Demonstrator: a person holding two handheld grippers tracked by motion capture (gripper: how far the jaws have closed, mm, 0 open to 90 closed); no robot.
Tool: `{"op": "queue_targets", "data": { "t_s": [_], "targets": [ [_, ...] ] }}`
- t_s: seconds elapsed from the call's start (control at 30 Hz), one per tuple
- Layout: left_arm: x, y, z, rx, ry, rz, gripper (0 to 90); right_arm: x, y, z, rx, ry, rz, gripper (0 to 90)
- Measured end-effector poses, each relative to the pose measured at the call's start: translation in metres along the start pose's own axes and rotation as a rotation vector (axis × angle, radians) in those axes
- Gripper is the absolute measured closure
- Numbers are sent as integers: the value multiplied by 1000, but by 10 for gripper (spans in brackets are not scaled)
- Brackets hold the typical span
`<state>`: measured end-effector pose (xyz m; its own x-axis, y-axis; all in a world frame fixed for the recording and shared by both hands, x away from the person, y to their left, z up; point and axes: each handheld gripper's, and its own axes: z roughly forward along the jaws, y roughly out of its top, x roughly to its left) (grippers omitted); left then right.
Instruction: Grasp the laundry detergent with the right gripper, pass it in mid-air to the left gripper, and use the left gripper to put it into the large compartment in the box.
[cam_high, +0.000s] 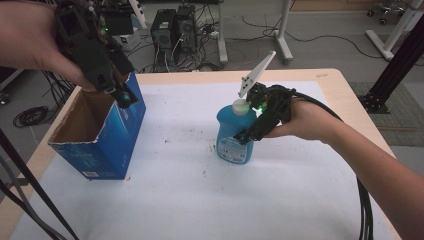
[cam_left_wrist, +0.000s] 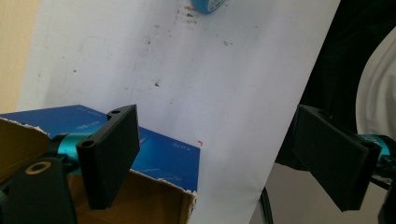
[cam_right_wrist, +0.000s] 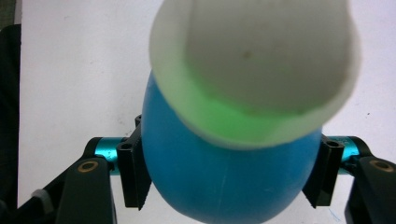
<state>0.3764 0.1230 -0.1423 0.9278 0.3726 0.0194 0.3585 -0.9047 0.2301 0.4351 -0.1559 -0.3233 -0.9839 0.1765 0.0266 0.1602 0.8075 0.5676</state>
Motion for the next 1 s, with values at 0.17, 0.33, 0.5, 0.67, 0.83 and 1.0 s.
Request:
{"op": "queue_targets", "data": {
  "t_s": [0.17, 0.33, 0.5, 0.67, 0.83, 1.0],
  "targets": [
    [1, 1, 0, 4, -1, 5, 160, 1, 0, 1, -7, 0, 3, 328],
    [0, 0, 1, 1, -2, 0, 159, 2, -1, 2, -8, 4, -4, 343],
    [0, 0, 0, 8, -4, 6, 159, 2, -1, 2, -11, -4, -10, 359],
    [0, 0, 0, 7, -3, 6, 159, 2, -2, 1, -11, -5, -6, 378],
    [0, 1, 1, 4, -3, 4, 159, 2, -2, 3, -16, -13, -8, 387],
    [0, 0, 0, 7, -3, 2, 160, 2, -4, 3, -21, -24, -7, 412]
  ]
}}
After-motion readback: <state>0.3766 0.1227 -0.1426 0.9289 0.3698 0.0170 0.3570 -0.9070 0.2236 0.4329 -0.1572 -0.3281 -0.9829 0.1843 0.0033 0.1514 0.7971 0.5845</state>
